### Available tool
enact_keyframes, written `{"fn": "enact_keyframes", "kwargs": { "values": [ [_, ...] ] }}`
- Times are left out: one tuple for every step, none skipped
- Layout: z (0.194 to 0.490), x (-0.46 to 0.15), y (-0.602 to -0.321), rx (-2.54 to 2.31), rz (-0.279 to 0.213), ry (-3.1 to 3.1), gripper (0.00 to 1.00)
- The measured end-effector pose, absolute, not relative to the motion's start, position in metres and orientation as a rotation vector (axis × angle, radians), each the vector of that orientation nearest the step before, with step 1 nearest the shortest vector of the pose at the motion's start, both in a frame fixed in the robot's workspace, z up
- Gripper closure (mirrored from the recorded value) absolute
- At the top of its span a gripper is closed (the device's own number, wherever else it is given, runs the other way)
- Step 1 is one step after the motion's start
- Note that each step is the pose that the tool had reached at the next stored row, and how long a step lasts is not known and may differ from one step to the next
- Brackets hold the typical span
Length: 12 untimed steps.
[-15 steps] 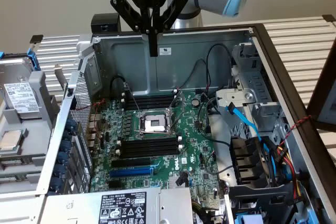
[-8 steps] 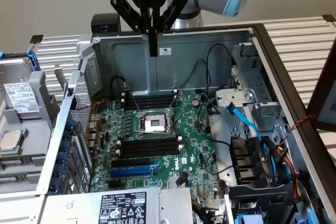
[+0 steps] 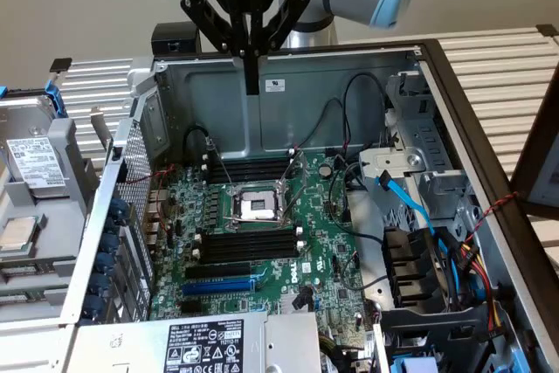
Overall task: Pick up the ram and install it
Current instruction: 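Reach for the ram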
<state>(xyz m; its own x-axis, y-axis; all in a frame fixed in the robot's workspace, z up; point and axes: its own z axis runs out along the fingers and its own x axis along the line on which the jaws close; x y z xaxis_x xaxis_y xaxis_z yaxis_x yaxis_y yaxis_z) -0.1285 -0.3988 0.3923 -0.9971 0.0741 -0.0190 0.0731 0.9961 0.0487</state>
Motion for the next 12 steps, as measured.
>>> {"fn": "enact_keyframes", "kwargs": {
  "values": [
    [0.392,-0.131,-0.399,0.117,0.075,3.118,0.89],
    [0.392,-0.133,-0.399,0.119,0.075,3.118,0.89],
    [0.392,-0.136,-0.399,0.121,0.075,3.117,0.89],
    [0.392,-0.138,-0.399,0.123,0.075,3.117,0.89],
    [0.391,-0.141,-0.399,0.125,0.075,3.117,0.89],
    [0.391,-0.144,-0.399,0.127,0.075,3.117,0.89],
    [0.391,-0.147,-0.399,0.128,0.075,3.117,0.89],
    [0.391,-0.150,-0.399,0.130,0.075,3.117,0.89],
    [0.390,-0.152,-0.399,0.131,0.075,3.117,0.89],
    [0.390,-0.155,-0.399,0.133,0.075,3.117,0.89],
    [0.390,-0.158,-0.399,0.134,0.075,3.117,0.89],
    [0.390,-0.161,-0.399,0.135,0.075,3.117,0.89]
  ]
}}
